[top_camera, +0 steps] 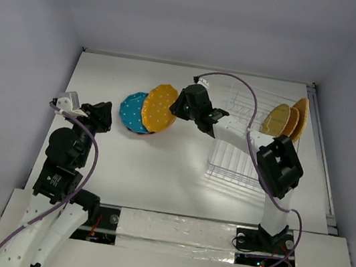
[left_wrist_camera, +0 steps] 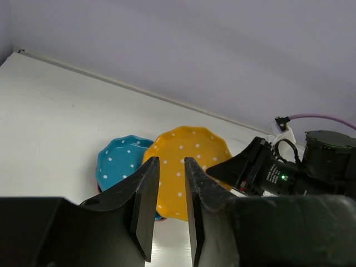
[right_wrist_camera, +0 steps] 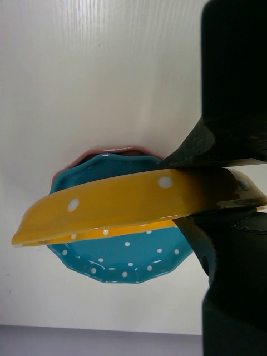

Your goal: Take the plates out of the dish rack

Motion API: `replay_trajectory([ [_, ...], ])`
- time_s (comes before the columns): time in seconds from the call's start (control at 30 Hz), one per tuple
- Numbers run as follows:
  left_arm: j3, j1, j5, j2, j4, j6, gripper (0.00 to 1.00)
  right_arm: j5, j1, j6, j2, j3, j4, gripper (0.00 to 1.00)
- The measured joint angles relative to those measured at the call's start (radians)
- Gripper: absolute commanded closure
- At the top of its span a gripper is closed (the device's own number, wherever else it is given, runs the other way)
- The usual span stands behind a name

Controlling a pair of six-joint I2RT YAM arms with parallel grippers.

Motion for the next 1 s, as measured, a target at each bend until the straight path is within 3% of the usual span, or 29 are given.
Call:
replay_trajectory([
  [0.1, 0.0, 0.0, 0.0, 0.0, 0.0, 0.0, 0.77, -0.011, 0.009, 0.034, 0.029, 0.014, 0.024, 0.88],
  [0.2, -0.002, 0.0, 0.0, 0.0, 0.0, -0.001, 0.75, -0.023, 0.021, 0.057, 0.064, 0.046, 0.039, 0.64],
  [0.4, -0.006, 0.0, 0.0, 0.0, 0.001, -0.001, 0.74, -0.053, 0.042, 0.071, 0.108, 0.07, 0.057, 0.35],
  [0.77, -0.006, 0.013, 0.0, 0.0, 0.005, -0.004, 0.74, -0.089, 0.05, 0.032, 0.188, 0.105, -0.047, 0.14],
  [1.0, -0.006, 0.013, 0.0, 0.0, 0.007, -0.004, 0.73, -0.058, 0.076, -0.053, 0.249, 0.259, -0.221, 0.05],
])
